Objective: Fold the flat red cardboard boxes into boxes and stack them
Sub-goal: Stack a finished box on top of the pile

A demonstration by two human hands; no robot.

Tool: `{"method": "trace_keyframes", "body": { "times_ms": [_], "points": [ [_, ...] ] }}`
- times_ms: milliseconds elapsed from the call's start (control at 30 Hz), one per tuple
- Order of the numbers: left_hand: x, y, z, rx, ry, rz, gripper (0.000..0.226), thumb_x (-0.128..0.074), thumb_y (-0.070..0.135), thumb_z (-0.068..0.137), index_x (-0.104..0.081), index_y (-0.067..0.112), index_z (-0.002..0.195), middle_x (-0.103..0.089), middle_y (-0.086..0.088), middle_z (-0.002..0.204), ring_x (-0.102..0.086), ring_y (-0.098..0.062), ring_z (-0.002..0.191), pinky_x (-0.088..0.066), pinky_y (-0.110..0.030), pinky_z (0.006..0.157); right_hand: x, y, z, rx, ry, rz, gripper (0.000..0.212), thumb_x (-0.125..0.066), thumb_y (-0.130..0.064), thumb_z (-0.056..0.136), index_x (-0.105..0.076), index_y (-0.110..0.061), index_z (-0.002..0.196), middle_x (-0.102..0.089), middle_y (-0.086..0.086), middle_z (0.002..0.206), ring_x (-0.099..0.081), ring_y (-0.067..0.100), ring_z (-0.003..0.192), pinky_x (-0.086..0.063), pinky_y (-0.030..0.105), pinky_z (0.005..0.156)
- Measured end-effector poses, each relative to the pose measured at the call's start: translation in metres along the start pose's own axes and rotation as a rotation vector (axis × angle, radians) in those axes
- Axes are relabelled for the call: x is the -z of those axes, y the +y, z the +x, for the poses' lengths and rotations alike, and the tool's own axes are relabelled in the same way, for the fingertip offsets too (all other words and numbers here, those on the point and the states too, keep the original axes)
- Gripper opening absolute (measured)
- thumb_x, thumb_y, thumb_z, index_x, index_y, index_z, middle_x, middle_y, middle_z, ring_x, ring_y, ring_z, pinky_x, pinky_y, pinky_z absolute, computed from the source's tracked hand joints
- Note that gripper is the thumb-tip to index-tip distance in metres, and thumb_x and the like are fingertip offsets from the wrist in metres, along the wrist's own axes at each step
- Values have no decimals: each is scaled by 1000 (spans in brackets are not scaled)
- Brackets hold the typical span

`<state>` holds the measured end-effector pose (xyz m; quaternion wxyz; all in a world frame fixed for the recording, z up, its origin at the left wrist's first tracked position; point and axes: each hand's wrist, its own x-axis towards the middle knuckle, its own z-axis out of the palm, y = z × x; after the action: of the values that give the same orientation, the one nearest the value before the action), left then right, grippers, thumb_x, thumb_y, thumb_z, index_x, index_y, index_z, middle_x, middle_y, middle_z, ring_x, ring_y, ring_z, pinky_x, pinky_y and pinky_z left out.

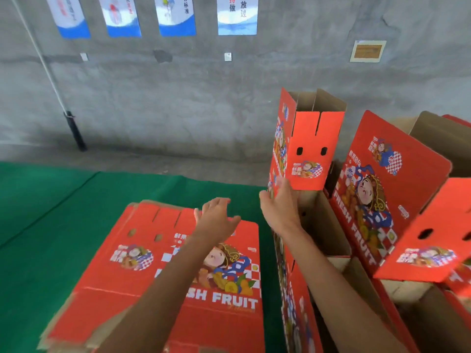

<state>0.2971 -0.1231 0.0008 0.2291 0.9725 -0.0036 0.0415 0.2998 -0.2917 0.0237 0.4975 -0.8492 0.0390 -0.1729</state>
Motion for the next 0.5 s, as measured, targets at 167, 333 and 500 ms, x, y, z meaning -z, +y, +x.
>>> {"method": "trace_keyframes", "body": {
  "times_ms": [167,333,500],
  "points": [
    [34,-98,-114,176,-136,274,83,-53,61,98,-17,22,162,-7,-12,171,-1,-36,158,-1,-68,122,-55,7,-129,-183,-412,-310,66,-59,-42,97,-39,1,143,-52,19,142,-55,33,127,-48,42,103],
    [66,-159,-187,305,-127,346,104,-56,72,91,-1,23,164,12,-15,171,11,-46,155,-1,-73,120,-65,59,-214,-345,-533,-448,51,-51,-51,97,-59,-6,120,-62,12,124,-61,33,113,-50,40,98],
    [76,-195,-227,433,-161,345,120,-48,86,85,-1,7,163,5,-29,168,1,-48,155,-7,-63,124,-57,64,-254,-439,-500,-282,45,-54,-56,99,-65,-16,115,-65,1,106,-63,22,93,-48,34,84]
  ]
}}
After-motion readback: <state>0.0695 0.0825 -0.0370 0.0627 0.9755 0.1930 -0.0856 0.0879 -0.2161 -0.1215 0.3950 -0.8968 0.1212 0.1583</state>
